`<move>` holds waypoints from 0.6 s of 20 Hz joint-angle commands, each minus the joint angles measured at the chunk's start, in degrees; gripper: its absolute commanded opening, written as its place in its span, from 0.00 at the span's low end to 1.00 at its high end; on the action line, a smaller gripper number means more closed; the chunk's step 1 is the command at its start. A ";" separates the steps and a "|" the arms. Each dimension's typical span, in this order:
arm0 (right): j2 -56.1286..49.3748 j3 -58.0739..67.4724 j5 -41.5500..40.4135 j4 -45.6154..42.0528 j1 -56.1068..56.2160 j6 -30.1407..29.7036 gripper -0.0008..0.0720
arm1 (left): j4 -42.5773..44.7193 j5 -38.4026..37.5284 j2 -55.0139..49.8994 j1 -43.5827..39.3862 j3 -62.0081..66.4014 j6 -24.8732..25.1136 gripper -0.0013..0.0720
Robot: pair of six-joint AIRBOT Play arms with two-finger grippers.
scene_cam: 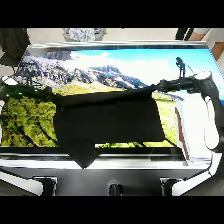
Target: Fold the shirts.
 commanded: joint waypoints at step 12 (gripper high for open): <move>28.61 -23.10 21.24 -28.74 -4.63 -5.07 0.78 | 10.03 -10.34 19.39 4.02 -31.95 -0.92 0.62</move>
